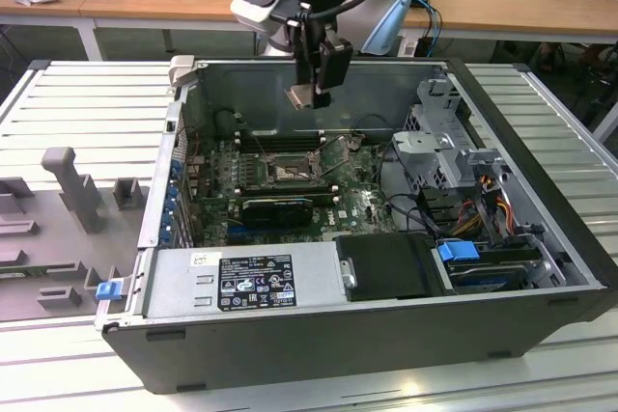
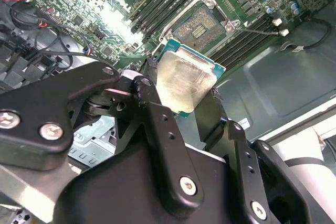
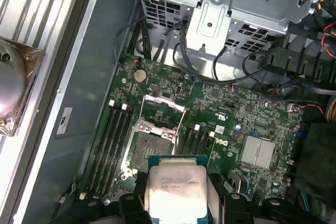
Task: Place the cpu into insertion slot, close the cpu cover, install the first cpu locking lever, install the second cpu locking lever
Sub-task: 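Place the cpu into insertion slot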
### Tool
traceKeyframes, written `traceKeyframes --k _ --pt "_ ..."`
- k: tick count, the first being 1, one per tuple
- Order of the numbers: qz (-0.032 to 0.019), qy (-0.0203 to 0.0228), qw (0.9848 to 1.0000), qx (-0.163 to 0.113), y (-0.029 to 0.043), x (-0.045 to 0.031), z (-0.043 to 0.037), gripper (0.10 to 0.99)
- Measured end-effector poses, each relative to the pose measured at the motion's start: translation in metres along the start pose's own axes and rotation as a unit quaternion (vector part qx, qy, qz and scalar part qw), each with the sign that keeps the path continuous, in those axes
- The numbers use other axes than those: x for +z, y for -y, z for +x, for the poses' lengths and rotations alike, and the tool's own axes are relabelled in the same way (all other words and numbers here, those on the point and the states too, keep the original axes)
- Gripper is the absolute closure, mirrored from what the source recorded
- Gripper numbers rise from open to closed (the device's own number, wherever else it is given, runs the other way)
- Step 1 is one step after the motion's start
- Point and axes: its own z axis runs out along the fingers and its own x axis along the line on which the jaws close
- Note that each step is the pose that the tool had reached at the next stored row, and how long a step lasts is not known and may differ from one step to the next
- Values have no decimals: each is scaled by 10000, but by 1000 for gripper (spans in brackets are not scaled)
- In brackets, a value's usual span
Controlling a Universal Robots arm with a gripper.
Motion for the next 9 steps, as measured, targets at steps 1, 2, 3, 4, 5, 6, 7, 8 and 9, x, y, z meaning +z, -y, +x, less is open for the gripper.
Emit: traceKeyframes --k 1,2,3,4,5,6,7,8,9 --pt "-1 4 10000 43 0 0 0 557" --pt "-2 9 9999 105 0 1 0 557" --pt "-3 18 9998 198 0 1 0 557" --pt "-5 21 9997 240 0 3 0 557" --pt "-5 23 9997 263 0 4 0 557" --pt "-5 26 9996 286 0 8 0 557" --pt "-5 28 9996 291 0 13 0 557" --pt "-5 29 9996 293 1 22 -1 557" --pt "-4 31 9996 294 2 36 -1 557"
